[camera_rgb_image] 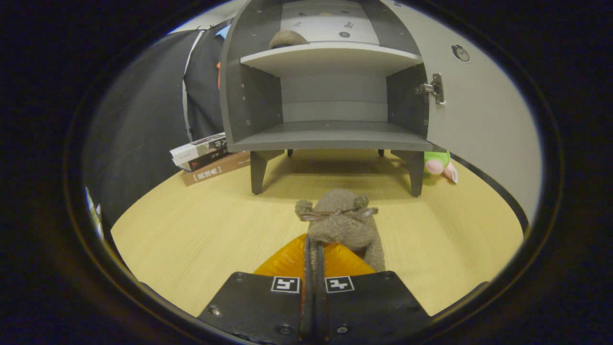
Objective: Open the shoe cabinet door, grab the shoes and put them into the shoe cabinet, then close the shoe cabinet door.
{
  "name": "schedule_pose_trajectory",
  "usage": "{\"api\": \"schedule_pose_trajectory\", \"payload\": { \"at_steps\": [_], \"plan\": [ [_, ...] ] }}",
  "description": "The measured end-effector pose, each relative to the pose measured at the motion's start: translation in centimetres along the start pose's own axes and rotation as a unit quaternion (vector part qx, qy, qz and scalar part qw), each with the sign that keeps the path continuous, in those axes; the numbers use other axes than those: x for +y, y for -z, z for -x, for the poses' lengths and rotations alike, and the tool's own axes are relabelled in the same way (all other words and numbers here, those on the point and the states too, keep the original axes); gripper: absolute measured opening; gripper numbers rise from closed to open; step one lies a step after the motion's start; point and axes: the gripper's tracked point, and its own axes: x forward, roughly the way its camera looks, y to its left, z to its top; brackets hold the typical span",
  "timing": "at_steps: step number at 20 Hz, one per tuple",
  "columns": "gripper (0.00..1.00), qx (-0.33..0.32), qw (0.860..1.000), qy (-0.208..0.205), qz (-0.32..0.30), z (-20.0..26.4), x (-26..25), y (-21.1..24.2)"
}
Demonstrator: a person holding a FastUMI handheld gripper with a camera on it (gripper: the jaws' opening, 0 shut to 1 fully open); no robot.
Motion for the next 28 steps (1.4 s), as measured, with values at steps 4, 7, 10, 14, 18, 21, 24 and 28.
{"api": "schedule_pose_trajectory", "payload": {
  "at_steps": [4, 7, 10, 14, 18, 21, 24, 28],
  "plan": [
    [0.05, 0.0, 1.0, -0.014, -0.009, 1.2, 0.1, -0.4],
    [0.05, 0.007, 0.999, -0.027, -0.029, 2.0, -0.2, -0.5],
    [0.04, 0.001, 0.998, -0.043, -0.038, 3.6, -0.2, -1.7],
    [0.04, -0.035, 0.998, -0.043, -0.026, 6.1, -0.4, -4.6],
    [0.04, -0.057, 0.997, -0.055, -0.019, 8.8, 0.5, -7.4],
    [0.04, -0.079, 0.995, -0.06, -0.015, 11.0, 1.1, -11.0],
    [0.05, -0.116, 0.991, -0.067, -0.008, 13.8, 1.5, -16.2],
    [0.04, -0.158, 0.985, -0.065, 0.007, 17.3, 1.4, -23.6]
  ]
}}
